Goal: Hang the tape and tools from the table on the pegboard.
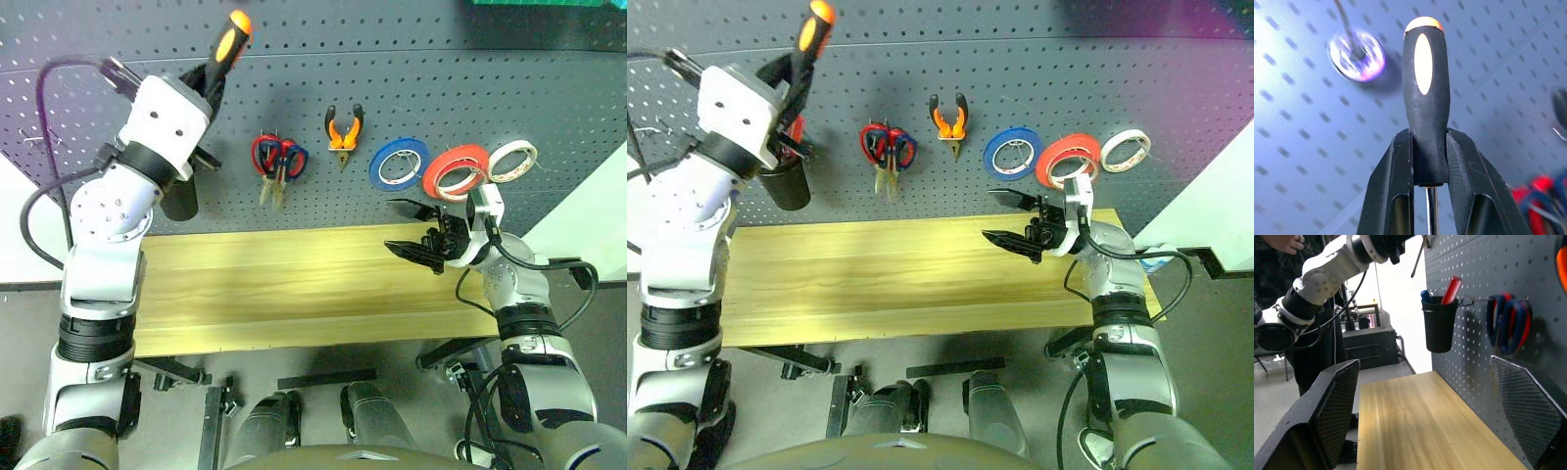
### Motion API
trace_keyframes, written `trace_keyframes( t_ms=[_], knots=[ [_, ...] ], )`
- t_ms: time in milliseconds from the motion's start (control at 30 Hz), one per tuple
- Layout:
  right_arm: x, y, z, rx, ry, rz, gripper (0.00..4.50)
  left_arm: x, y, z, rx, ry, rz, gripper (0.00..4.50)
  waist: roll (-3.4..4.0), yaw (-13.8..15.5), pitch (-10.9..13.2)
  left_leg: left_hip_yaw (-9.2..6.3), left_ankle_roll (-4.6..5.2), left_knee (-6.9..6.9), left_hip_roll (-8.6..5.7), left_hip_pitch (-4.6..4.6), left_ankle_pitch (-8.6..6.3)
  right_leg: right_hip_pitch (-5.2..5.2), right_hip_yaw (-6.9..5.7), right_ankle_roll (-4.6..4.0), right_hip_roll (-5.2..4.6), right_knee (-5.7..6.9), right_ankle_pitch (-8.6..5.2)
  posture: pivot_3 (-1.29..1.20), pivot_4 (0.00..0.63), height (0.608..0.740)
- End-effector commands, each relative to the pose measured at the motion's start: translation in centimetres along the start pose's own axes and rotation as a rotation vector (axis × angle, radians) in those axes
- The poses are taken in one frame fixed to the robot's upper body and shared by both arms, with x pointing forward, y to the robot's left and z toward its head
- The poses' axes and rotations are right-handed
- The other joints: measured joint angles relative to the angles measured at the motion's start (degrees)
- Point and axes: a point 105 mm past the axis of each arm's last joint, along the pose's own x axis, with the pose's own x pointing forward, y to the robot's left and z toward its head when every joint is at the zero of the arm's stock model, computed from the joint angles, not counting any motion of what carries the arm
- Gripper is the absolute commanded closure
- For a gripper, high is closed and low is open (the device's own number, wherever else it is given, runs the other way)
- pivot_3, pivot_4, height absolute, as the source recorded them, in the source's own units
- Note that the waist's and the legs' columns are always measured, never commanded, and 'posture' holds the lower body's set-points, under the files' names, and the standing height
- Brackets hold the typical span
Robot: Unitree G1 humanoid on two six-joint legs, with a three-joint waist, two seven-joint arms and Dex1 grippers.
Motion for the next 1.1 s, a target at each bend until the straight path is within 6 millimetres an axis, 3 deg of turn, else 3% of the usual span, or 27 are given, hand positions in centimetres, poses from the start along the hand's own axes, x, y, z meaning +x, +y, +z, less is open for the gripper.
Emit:
trace_keyframes(
  t_ms=[33,200,500,933,1100],
  knots=[
    [0.0,-0.3,1.1,-0.046,-0.017,0.006,0.0,-0.1,2.7,0.7,0.038,-0.031,0.065,3.94,0.04,-0.3,-0.2,-0.01,0.0,-0.01,0.0,0.09,0.0,0.09,0.0,0.0,0.0,-0.01,0.0,-0.2,0.074,0.74],
    [-0.2,-0.1,1.1,-0.039,-0.002,0.008,0.0,-0.5,4.5,-1.8,0.029,0.016,0.116,3.94,0.09,-0.9,-0.2,-0.01,-0.01,0.02,0.01,0.37,0.01,0.28,0.03,-0.02,0.02,0.12,0.01,-0.21,0.094,0.74],
    [-1.0,0.0,1.4,-0.034,0.03,0.003,0.0,-0.6,5.9,-4.6,0.038,0.027,0.146,3.94,0.09,-1.7,-0.2,-0.01,0.0,0.02,0.01,0.36,0.0,0.26,0.06,-0.03,-0.01,0.11,0.01,-0.23,0.131,0.74],
    [-1.7,0.4,1.9,-0.031,0.06,-0.015,0.0,-1.1,5.7,-6.6,-0.001,0.013,0.143,3.94,0.13,-1.7,-0.1,-0.01,0.02,-0.01,0.02,0.34,-0.01,0.24,0.11,-0.05,-0.03,0.12,0.0,-0.24,0.179,0.74],
    [-1.9,0.6,2.0,-0.026,0.07,-0.016,0.0,-1.4,5.1,-8.3,-0.034,0.038,0.146,3.94,0.15,-1.7,0.1,-0.01,0.03,-0.01,0.02,0.33,-0.02,0.24,0.12,-0.05,-0.05,0.11,0.0,-0.25,0.195,0.74]
  ],
)
